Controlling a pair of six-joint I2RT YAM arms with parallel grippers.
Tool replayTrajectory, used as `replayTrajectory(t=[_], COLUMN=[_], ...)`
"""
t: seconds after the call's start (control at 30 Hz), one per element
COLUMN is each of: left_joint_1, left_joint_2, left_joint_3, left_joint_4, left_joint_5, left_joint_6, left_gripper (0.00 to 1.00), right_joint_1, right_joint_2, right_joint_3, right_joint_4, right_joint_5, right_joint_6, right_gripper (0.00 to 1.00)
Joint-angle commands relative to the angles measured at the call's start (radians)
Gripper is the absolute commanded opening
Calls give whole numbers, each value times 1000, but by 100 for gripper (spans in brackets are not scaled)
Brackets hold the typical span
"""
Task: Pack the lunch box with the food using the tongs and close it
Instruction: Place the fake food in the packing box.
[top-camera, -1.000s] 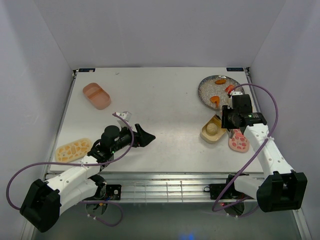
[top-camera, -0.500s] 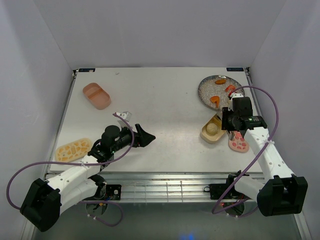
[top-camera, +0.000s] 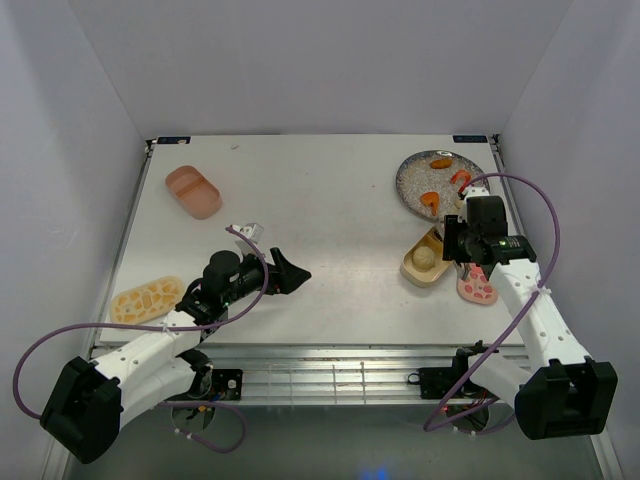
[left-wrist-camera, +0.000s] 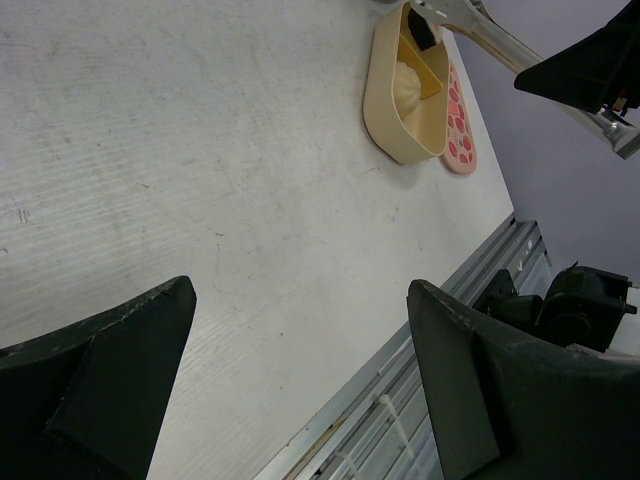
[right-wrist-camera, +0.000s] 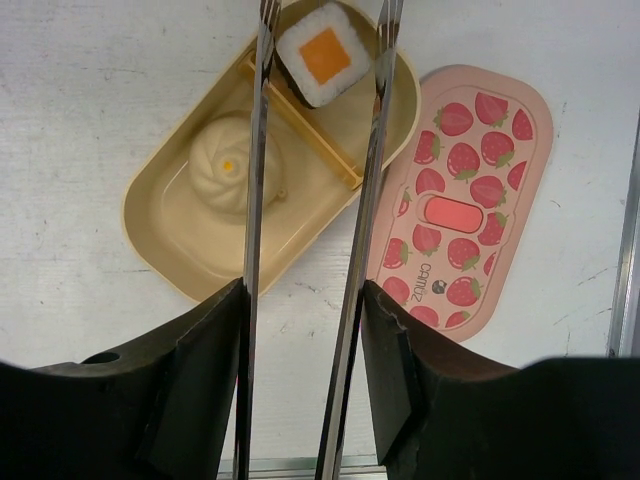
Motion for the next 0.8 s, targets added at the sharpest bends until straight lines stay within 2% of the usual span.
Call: replayTrajectory(t=[0.0, 0.43, 0.77], left_joint_1=[-6, -6, -6], left_joint_2=[-3, 7, 4], left_joint_3=[5, 7, 4], left_joint_4=[4, 6, 6], left_joint_5=[4, 7, -3], left_joint_6=[0, -2, 5], left_gripper=[98, 98, 98], right_joint_1=[0, 0, -2], right_joint_2=[-25, -13, 65], right_joint_3=[1, 33, 243], right_joint_4=[34, 18, -35], right_joint_5=[19, 25, -30], right_joint_6=[4, 9, 26], right_gripper=[54, 55, 54])
